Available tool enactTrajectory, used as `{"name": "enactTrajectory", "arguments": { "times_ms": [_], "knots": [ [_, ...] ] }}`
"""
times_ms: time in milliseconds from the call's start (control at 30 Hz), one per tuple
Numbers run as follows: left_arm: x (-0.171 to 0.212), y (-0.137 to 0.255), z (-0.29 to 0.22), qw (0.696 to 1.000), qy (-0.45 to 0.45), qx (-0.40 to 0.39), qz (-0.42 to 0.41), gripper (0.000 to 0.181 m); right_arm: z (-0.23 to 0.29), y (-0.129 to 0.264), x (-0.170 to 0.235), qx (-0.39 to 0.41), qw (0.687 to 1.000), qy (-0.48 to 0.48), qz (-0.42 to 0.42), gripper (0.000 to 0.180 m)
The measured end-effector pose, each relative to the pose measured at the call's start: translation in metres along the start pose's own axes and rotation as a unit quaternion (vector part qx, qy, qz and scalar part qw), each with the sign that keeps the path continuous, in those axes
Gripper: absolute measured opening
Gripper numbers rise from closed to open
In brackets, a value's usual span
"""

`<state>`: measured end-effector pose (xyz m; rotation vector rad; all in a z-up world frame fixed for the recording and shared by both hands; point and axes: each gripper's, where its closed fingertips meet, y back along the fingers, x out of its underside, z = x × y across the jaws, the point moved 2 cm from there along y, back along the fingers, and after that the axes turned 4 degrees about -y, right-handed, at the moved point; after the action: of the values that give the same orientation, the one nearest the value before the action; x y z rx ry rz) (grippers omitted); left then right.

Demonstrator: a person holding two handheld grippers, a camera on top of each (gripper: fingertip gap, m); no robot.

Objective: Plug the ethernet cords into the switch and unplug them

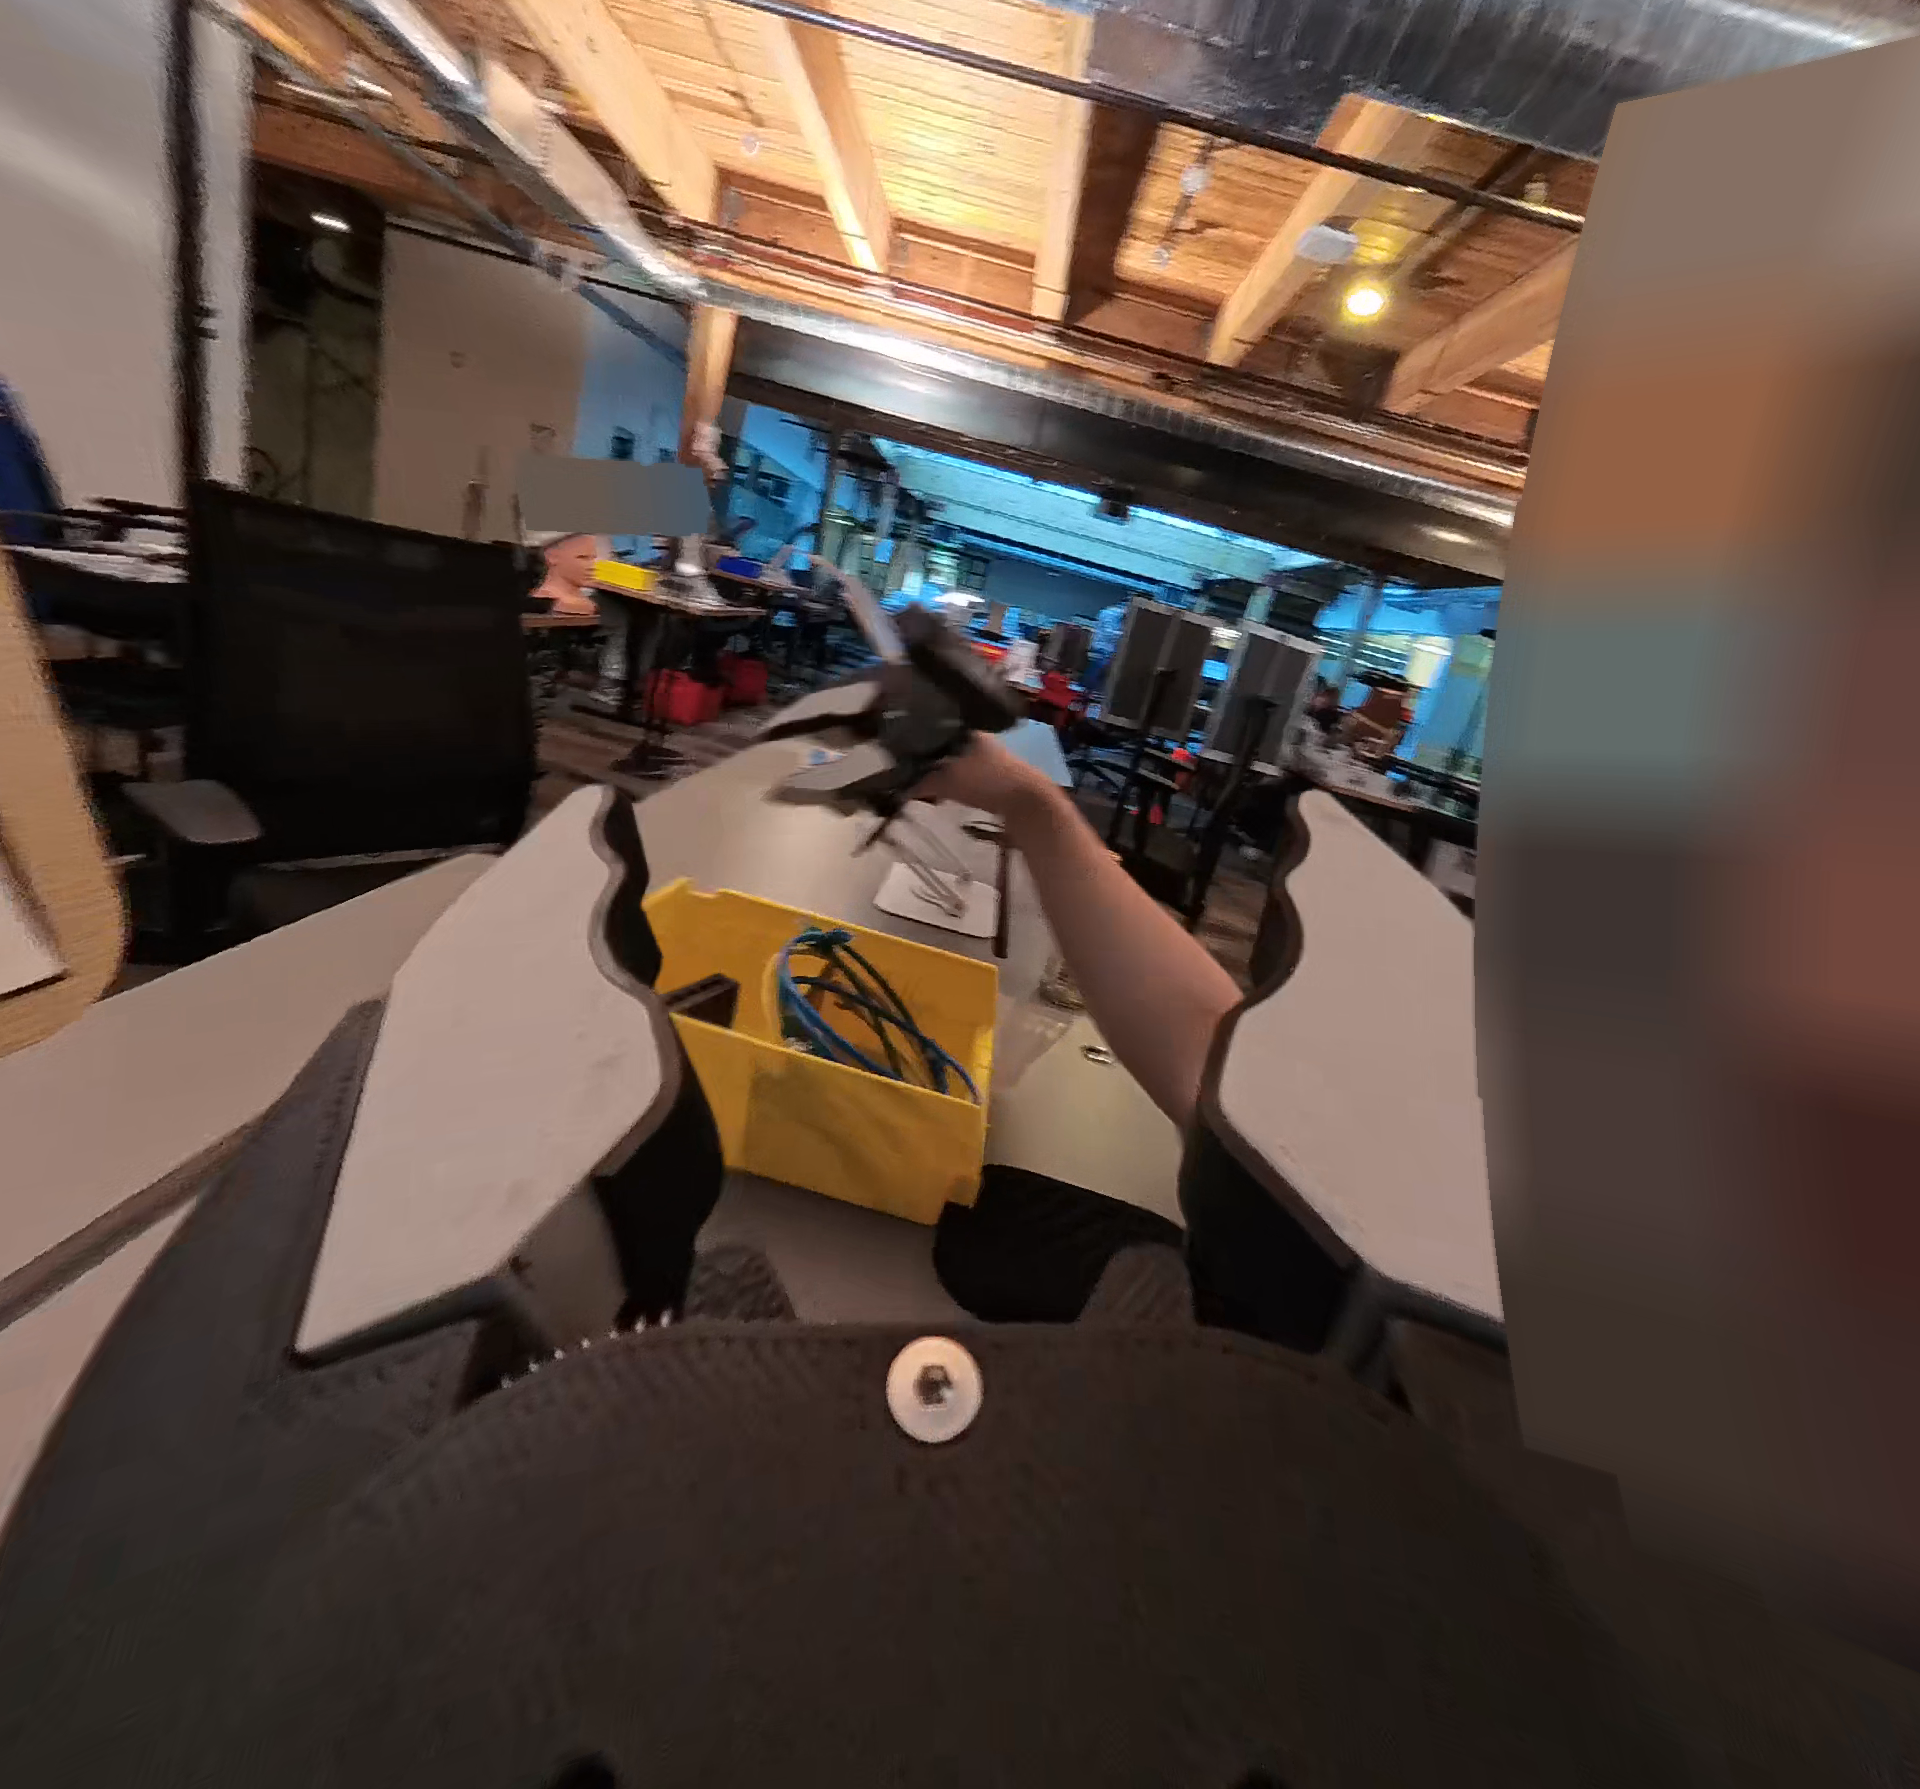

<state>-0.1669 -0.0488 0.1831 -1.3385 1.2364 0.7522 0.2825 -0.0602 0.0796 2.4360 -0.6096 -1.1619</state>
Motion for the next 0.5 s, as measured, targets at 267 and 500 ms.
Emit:
{"name": "enactTrajectory", "arguments": {
  "times_ms": [267,500],
  "knots": [
    [0.003,0.011,0.036,0.990,-0.003,-0.142,0.021,0.115,-0.003,0.101,-0.037,0.083,0.947,-0.223,-0.217,0.060],
    [0.010,0.009,0.045,0.991,0.035,-0.128,0.035,0.114,0.017,0.082,-0.026,0.068,0.943,-0.254,-0.204,0.057]
  ]
}}
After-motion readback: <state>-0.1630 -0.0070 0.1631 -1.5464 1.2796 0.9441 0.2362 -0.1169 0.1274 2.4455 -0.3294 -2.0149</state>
